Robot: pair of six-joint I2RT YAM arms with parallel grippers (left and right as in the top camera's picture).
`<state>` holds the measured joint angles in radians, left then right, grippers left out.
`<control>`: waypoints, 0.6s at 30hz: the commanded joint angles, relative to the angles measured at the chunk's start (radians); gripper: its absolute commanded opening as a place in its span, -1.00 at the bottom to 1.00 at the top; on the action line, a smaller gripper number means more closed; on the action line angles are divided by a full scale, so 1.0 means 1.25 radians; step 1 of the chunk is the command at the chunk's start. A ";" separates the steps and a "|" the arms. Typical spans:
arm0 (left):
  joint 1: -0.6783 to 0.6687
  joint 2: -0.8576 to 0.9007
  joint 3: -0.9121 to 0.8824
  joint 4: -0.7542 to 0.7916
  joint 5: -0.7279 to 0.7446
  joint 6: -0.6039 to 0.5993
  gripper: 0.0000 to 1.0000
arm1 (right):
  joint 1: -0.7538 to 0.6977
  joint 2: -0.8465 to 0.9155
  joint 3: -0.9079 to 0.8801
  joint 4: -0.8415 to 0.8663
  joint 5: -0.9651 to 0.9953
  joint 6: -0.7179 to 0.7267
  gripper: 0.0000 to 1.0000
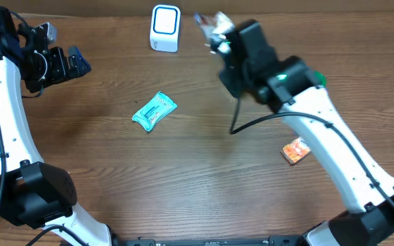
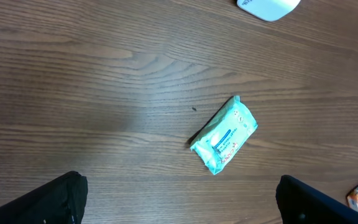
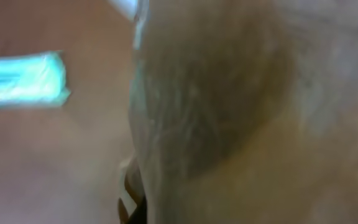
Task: Scan the item barcode
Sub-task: 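Carry the bag right and set it down near the orange pack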
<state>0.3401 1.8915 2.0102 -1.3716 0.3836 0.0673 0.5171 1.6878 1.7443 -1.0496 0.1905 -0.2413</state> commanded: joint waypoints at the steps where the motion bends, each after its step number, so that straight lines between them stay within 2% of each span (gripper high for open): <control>1: -0.004 -0.005 0.008 -0.001 -0.002 0.015 0.99 | -0.065 -0.006 -0.010 -0.121 -0.253 0.136 -0.92; 6: -0.004 -0.005 0.008 -0.001 -0.002 0.015 0.99 | -0.132 0.001 -0.098 -0.229 -0.279 0.136 -0.92; 12: -0.004 -0.005 0.008 0.000 -0.002 0.015 0.99 | -0.213 0.007 -0.203 -0.227 -0.279 0.130 -0.92; 18: -0.004 -0.005 0.008 0.000 -0.002 0.015 0.99 | -0.291 0.007 -0.290 -0.218 -0.205 0.130 -0.92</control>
<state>0.3401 1.8915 2.0102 -1.3720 0.3836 0.0673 0.1883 1.6955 1.4200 -1.3285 -0.1108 -0.0822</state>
